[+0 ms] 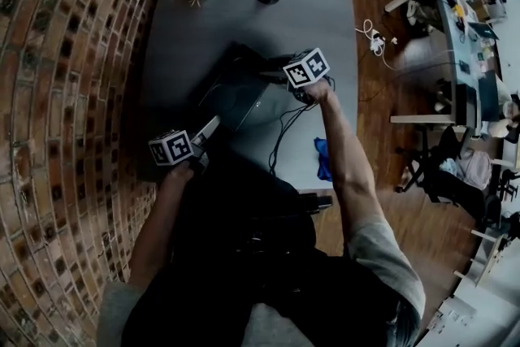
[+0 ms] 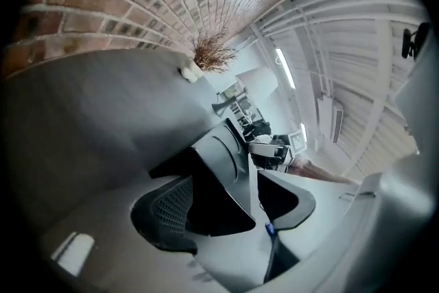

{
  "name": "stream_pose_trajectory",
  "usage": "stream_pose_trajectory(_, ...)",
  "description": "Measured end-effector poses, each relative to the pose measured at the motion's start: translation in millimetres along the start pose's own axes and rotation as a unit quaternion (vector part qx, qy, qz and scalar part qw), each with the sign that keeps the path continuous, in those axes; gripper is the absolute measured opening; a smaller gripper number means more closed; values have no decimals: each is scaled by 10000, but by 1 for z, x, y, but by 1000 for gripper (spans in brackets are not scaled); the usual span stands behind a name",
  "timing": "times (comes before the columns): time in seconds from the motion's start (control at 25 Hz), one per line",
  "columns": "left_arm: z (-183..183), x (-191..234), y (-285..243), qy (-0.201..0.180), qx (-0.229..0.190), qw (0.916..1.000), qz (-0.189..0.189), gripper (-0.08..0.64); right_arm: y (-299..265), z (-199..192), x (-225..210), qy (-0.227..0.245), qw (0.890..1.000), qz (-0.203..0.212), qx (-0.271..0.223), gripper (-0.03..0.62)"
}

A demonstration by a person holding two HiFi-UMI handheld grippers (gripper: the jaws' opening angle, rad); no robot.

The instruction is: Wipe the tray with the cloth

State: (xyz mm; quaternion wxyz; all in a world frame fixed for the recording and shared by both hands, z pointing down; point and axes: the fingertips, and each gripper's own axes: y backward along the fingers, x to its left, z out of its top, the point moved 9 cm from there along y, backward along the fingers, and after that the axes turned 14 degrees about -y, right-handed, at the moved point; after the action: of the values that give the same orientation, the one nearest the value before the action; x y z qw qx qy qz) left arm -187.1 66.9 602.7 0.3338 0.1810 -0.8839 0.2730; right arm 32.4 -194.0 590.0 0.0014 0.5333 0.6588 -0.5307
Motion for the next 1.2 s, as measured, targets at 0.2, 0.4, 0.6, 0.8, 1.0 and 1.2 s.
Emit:
stream_pose_trajectory(0.2,30,17,-21,-294,1,9996,-7,307,21,-28,-2,-330,9990,-89,-272,272)
stream_pose_trajectory(0.4,86,39,-70,-591,-24,9982,-113,324,44,-72,4,-1025,9894,-33,-1032,272)
stream_pose_trajectory(0.6,117,44,-102,-904,113,9952,-361,322,52,-85,1,-1491,9712,-108,-1853,270)
stream_pose_trajectory(0.8,99,24,-74,-1090,188,9933,-345,281,50,-83,5,-1478,9696,-197,-1941,272)
stream_pose_trajectory(1.0,105,36,-91,-1085,120,9937,-251,284,49,-79,7,-1655,9652,-238,-2010,273)
stream_pose_trajectory(1.2,125,33,-101,-1165,69,9928,-281,285,45,-77,8,-1702,9646,-271,-1995,272)
